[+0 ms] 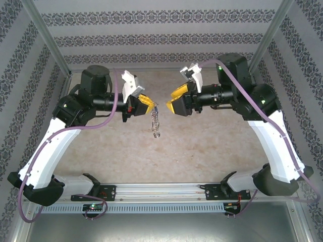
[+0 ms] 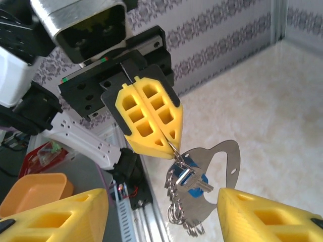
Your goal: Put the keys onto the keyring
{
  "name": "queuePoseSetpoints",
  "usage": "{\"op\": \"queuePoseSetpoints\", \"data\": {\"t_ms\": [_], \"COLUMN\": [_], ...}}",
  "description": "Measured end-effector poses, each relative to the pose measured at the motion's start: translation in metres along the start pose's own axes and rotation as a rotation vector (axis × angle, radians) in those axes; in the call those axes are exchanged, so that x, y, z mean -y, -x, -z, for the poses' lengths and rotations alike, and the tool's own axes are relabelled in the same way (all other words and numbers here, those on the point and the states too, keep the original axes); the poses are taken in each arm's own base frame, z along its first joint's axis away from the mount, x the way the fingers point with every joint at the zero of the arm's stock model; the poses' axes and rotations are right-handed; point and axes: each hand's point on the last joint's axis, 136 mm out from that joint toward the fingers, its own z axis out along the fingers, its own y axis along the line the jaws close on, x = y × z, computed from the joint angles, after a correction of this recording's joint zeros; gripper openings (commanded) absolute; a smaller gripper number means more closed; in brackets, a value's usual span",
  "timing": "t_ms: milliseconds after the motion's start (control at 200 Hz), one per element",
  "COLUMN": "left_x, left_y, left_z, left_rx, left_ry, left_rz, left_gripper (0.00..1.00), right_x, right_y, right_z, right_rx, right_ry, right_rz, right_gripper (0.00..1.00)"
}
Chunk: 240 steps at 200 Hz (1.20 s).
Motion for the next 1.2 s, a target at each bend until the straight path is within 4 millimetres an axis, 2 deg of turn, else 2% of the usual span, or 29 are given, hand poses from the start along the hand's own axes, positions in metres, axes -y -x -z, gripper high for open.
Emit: {"op": "queuePoseSetpoints", "data": {"t_ms": [235,430,629,819,969,1199], "left_x": [0.013,0.019,0.018,0.017,0.018,0.023], "left_y": [0.038,0.056,0.062,0.064,0.067,0.075], "left_z": [0.007,0.011,0.01,0.007,0.01,0.016], "left_rx": [0.123,0.185,0.22,0.244,0.263,0.296], "left_ry": [-0.087,-0.126,-0.14,-0.158,-0.173,-0.204], "left_rz": [0.025,0.038,0.057,0.08,0.091,0.1], "left_gripper": [0.0,0.0,0.0,0.0,0.0,0.0], "right_x": [0.001,-0.005,-0.017,-0.025,-0.028,-0.03], "right_y": [0.023,0.036,0.04,0.04,0.039,0.039], "right_z": [-0.005,-0.006,-0.007,-0.012,-0.015,-0.016], "right_rx": [0.077,0.121,0.123,0.108,0.102,0.1], "right_ry": [0.017,0.052,0.125,0.174,0.191,0.198], "right_rz": [0.058,0.087,0.102,0.107,0.108,0.116], "right_gripper": [0.5,0.49,0.48,0.36,0.23,0.15]}}
